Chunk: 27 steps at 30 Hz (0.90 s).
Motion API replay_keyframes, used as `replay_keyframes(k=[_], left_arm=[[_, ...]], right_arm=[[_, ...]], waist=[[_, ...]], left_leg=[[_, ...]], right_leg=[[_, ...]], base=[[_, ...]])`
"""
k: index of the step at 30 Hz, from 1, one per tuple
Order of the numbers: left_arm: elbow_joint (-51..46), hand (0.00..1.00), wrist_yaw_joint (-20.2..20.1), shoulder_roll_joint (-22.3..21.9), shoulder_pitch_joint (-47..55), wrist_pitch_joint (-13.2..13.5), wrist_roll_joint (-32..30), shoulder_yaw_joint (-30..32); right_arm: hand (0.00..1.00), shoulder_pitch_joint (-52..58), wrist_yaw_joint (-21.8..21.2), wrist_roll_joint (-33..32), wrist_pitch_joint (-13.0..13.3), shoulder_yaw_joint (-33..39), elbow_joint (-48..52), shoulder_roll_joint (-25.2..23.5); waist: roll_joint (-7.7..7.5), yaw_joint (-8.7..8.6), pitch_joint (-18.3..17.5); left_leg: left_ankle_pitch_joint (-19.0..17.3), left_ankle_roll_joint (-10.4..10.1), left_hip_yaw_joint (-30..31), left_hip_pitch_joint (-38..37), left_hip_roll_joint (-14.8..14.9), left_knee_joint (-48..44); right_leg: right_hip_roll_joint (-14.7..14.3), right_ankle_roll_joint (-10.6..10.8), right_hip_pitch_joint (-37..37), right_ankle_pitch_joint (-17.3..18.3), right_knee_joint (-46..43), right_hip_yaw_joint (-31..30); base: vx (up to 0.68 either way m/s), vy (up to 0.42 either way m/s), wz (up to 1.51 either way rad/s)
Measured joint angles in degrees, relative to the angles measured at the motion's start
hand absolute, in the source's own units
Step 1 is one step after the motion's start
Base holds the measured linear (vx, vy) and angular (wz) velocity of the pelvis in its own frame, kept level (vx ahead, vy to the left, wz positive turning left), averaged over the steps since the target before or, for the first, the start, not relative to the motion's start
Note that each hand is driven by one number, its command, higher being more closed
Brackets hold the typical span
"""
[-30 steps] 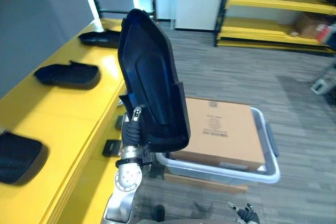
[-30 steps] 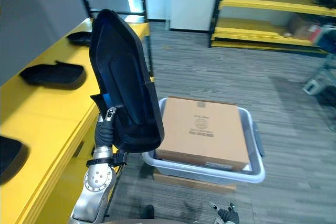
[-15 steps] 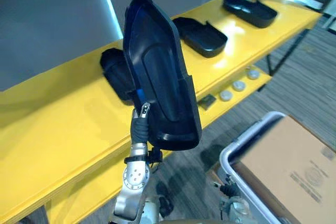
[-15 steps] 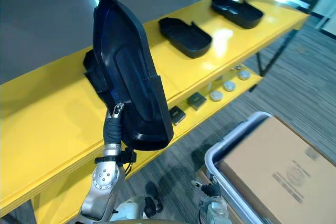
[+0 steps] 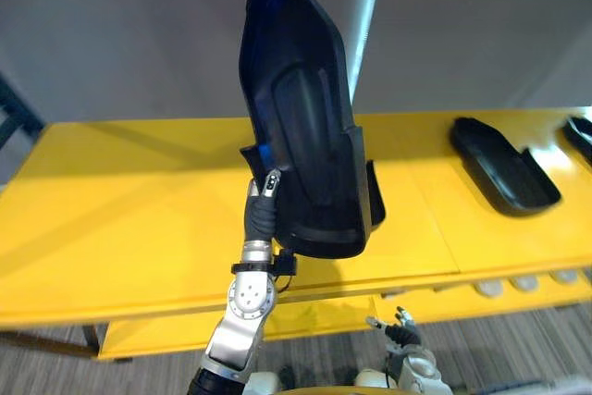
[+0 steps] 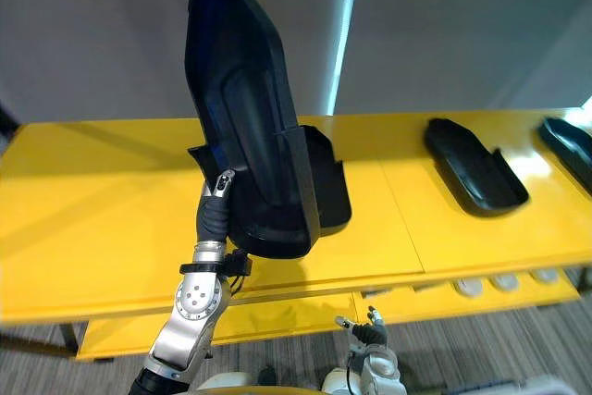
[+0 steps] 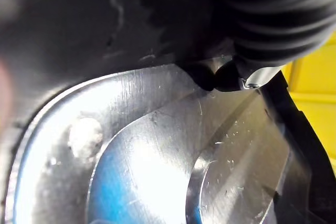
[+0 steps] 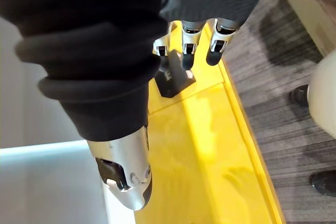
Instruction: Walk over and take plastic housings, then place them on the shelf
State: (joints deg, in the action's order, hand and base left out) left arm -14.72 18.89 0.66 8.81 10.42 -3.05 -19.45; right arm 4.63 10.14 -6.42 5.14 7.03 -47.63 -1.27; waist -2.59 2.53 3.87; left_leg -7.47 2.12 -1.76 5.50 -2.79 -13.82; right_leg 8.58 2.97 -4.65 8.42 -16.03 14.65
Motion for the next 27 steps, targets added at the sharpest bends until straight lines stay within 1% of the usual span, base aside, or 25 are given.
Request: replay_keyframes(k=[2, 5, 8, 9, 10, 11, 12, 13, 14, 15, 16, 17, 18, 19, 20, 21, 22, 23, 24, 26, 27], left_arm=[[-0.78, 1.00, -0.43, -0.36, 2.11, 0.00, 0.02, 0.79], [-1.94, 1.00, -1.15, -1.04, 3.60, 0.00, 0.06, 2.73], [-4.35, 1.00, -1.13, -1.11, 4.03, 0.00, 0.11, 4.59], [-4.97, 1.00, -1.05, -1.13, 4.10, -0.01, 0.13, 5.22], [-5.87, 1.00, -0.97, -1.30, 4.22, 0.02, 0.13, 6.67], [-6.37, 1.00, -0.96, -1.64, 4.30, 0.04, 0.14, 8.04], [-6.47, 1.00, -0.90, -1.69, 4.29, 0.11, 0.16, 8.35], [-6.48, 1.00, -0.80, -1.68, 4.75, 0.21, 0.21, 8.44], [-6.52, 1.00, -0.78, -1.53, 5.57, 0.33, 0.24, 8.46], [-6.50, 1.00, -0.64, -1.49, 5.95, 0.38, 0.29, 8.47], [-5.92, 1.00, -0.07, -1.48, 6.51, 0.60, 0.67, 8.62], [-5.14, 1.00, 0.03, -1.67, 6.55, 0.76, 1.34, 8.35], [-4.74, 1.00, 0.01, -1.71, 6.35, 0.76, 1.42, 8.09], [-4.49, 1.00, 0.04, -1.81, 6.40, 0.78, 1.42, 7.69], [-2.99, 1.00, 0.18, -2.67, 5.97, 1.18, 1.47, 7.19], [-1.81, 1.00, 0.29, -1.90, 5.51, 1.20, 1.50, 7.67], [-0.15, 1.00, 1.14, -1.23, 5.34, 1.08, 2.49, 7.78], [0.31, 1.00, 1.35, -1.12, 5.45, 1.02, 3.15, 7.76], [0.30, 1.00, 1.35, -0.81, 5.30, 1.03, 3.55, 7.18], [0.21, 1.00, 1.29, 0.30, 4.47, 1.22, 3.45, 5.53], [0.20, 1.00, 1.21, 1.07, 3.45, 1.22, 3.44, 4.00]], right_arm=[[0.00, 1.06, 0.18, 0.00, 0.01, 0.54, 1.28, -0.03], [0.00, 2.89, 0.51, -0.04, 0.11, 1.65, 1.90, -0.02], [0.00, 4.31, 1.11, -0.04, 0.12, 1.70, 1.90, -0.02], [0.00, 4.32, 1.14, -0.04, 0.12, 1.82, 1.90, -0.19], [0.00, 4.35, 1.13, -0.02, 0.15, 2.09, 1.90, -0.48], [0.00, 4.21, 1.15, -0.03, 0.17, 2.07, 1.92, -0.51], [0.00, 4.03, 1.22, -0.03, 0.21, 2.07, 1.88, -0.47], [0.00, 3.64, 1.35, -0.02, 0.21, 2.12, 1.27, -0.07], [0.00, 2.57, 1.51, 0.01, 0.24, 2.10, -0.04, 0.34], [0.00, 1.77, 1.73, 0.07, 0.21, 2.08, -0.86, 0.48], [0.00, 0.83, 2.18, 0.21, 0.13, 2.08, -1.93, 0.88], [0.00, 0.21, 2.23, 0.30, 0.06, 2.07, -2.91, 1.46], [0.00, 0.01, 2.23, 0.32, -0.02, 2.07, -3.13, 1.72], [0.00, 0.36, 2.25, 0.37, -0.11, 2.08, -3.53, 2.30], [0.00, 0.31, 2.29, 0.52, -0.39, 2.69, -5.45, 3.67], [0.00, 0.15, 2.33, 0.53, -0.84, 2.89, -6.58, 2.81], [0.00, 0.61, 2.17, 0.60, -1.25, 3.24, -7.98, 1.39], [0.00, 0.88, 2.17, 0.60, -1.55, 3.29, -8.26, 0.60], [0.00, 1.11, 2.20, 0.72, -1.54, 3.31, -8.23, 0.03], [0.00, 1.31, 2.20, 1.14, -1.58, 3.27, -8.23, -0.25], [0.00, 0.78, 2.20, 1.56, -1.60, 3.19, -7.82, -0.22]], waist=[[-0.22, -0.19, -0.12], [-0.32, -0.23, -0.23], [-0.59, -0.19, -0.32], [-0.59, -0.18, -0.32], [-0.63, -0.08, -0.31], [-0.63, -0.25, -0.30], [-0.56, -0.28, -0.15], [-0.72, -0.21, -0.01], [-0.93, -0.36, -0.13], [-1.32, -0.51, -0.14], [-1.72, -0.92, -0.06], [-1.69, -2.01, -0.06], [-1.69, -2.47, -0.07], [-1.08, -2.90, -0.36], [0.42, -3.34, -0.95], [-1.24, -3.58, -0.93], [-1.55, -4.33, -0.81], [-2.33, -4.54, -0.91], [-2.13, -4.59, -0.76], [-2.01, -4.35, -0.70], [-1.87, -3.19, -0.93]], left_leg=[[-0.27, -0.82, 0.25, -0.13, 1.18, -0.14], [-0.40, -1.03, 1.32, 0.19, 1.51, 0.01], [-0.14, -1.49, 3.85, 1.39, 0.89, -0.06], [-0.13, -1.52, 4.02, 1.79, 0.88, -0.24], [-0.73, -1.95, 2.85, 2.10, 1.29, -0.42], [-2.77, -2.79, -3.12, 2.70, 3.88, -2.08], [-2.94, -3.19, -6.63, 3.04, 5.51, -3.35], [-2.77, -2.94, -11.31, 3.96, 8.08, -6.31], [-3.65, -1.83, -11.77, 6.62, 10.17, -12.61], [-4.31, -1.07, -11.73, 7.63, 11.44, -15.61], [-5.10, -1.92, -11.26, 7.72, 14.33, -17.68], [-5.30, -3.17, -9.25, 7.56, 16.85, -16.23], [-4.65, -4.32, -8.09, 7.18, 17.72, -14.20], [-2.51, -6.38, -6.20, 5.69, 18.56, -9.46], [-1.22, -13.80, -3.02, 3.57, 18.54, -3.83], [-1.16, -12.25, -3.63, 3.74, 16.57, -4.89], [-2.09, -11.44, -3.51, 4.06, 15.07, -6.64], [-2.71, -11.02, -3.24, 4.46, 14.42, -8.65], [-4.32, -10.36, -3.37, 4.81, 13.91, -11.05], [-6.54, -9.56, -4.45, 5.22, 13.86, -13.64], [-8.52, -8.63, -6.26, 5.74, 14.13, -15.53]], right_leg=[[-1.38, -0.70, 1.75, -0.89, 2.49, 1.26], [-1.88, -0.94, 2.98, -1.23, 3.57, 2.42], [-1.43, -0.90, 3.57, -1.26, 4.04, 5.59], [-1.33, -0.90, 3.52, -1.26, 4.02, 6.11], [-1.02, -0.90, 3.44, -1.26, 3.91, 6.65], [-0.36, -0.90, 3.44, -1.26, 3.57, 7.53], [-0.10, -0.99, 3.27, -1.10, 3.38, 7.65], [0.55, -0.79, 2.93, -0.66, 2.87, 7.53], [1.68, -0.98, 2.05, -0.32, 2.21, 6.58], [2.46, -0.61, 1.31, -0.42, 1.81, 5.64], [3.83, 0.43, 0.65, -0.87, 1.65, 3.98], [5.45, 2.08, 0.19, -1.22, 1.45, 3.29], [6.47, 3.28, -0.25, -1.39, 1.04, 2.91], [7.41, 5.01, -0.93, -1.88, 0.54, 2.38], [8.71, 7.78, -1.59, -3.22, 0.81, 1.30], [10.23, 8.15, -0.93, -4.38, 1.78, 0.81], [10.63, 8.23, 0.80, -6.84, 3.97, 2.13], [11.08, 7.62, 2.32, -9.34, 6.12, 3.05], [11.35, 7.28, 3.44, -11.97, 7.58, 3.07], [11.56, 6.47, 3.33, -13.55, 7.57, 2.35], [11.56, 3.93, 1.99, -15.15, 7.34, 2.63]], base=[[0.03, -0.140, 0.07], [-0.01, -0.072, 0.15], [0.00, -0.030, 0.47], [-0.02, -0.015, 0.45], [-0.02, 0.003, 0.38], [-0.03, 0.023, 0.36], [-0.03, 0.073, 0.31], [-0.02, 0.100, 0.02], [-0.01, 0.160, -0.16], [-0.01, 0.224, -0.39], [-0.01, 0.339, -0.29], [-0.01, 0.349, -0.19], [-0.01, 0.330, -0.07], [0.02, 0.469, -0.20], [0.03, 0.490, -0.19], [0.09, 0.530, -0.09], [0.10, 0.356, 0.06], [0.08, 0.382, 0.03], [0.01, 0.315, -0.03], [-0.07, 0.308, -0.28], [-0.11, 0.287, -0.58]])
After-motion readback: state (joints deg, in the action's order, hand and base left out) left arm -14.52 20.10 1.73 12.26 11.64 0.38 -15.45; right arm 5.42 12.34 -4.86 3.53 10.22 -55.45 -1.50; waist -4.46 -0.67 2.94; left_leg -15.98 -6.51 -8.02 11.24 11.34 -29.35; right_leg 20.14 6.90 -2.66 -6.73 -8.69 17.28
